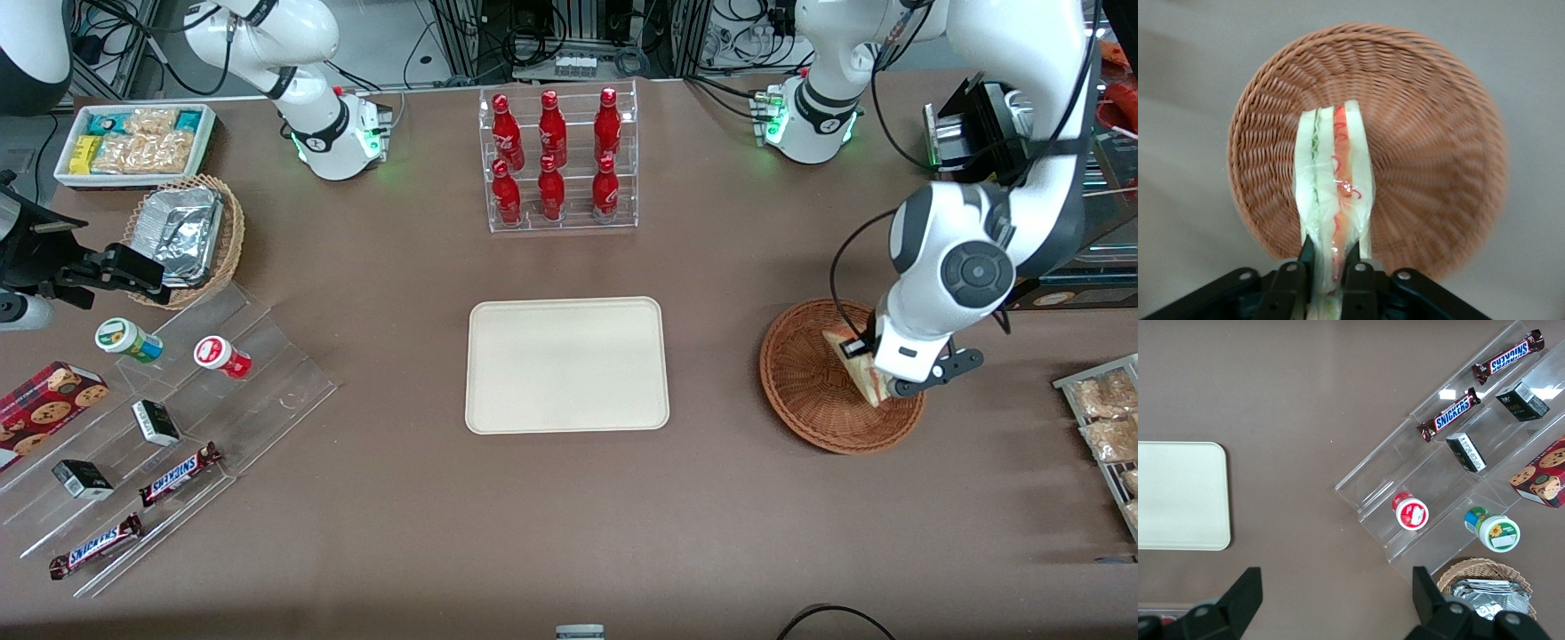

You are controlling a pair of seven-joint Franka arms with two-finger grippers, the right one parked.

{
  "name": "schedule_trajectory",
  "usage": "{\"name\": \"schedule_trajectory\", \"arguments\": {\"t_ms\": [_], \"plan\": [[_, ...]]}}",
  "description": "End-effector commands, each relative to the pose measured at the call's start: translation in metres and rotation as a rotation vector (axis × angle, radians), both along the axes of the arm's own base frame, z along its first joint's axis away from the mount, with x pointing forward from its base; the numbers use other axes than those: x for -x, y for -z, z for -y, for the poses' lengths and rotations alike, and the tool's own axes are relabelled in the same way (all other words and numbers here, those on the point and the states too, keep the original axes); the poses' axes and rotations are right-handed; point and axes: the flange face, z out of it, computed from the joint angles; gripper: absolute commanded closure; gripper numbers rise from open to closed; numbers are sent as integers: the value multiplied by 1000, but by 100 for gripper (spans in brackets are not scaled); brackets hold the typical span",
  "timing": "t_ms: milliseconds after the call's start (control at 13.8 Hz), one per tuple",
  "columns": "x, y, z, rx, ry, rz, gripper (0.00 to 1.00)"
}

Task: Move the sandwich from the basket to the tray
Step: 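Lift the sandwich and carry it over the white tray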

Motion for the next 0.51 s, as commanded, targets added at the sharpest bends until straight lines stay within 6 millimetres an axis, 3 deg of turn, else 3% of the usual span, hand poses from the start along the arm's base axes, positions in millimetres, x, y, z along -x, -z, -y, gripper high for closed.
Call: {"name": "schedule_trajectory", "arguments": {"t_ms": [0,217,434], "plan": [[-4,-55,74,49,86,-25,100],[5,-67,161,156,187,-20,100],[34,-33,270,179,295,-39,100]]}}
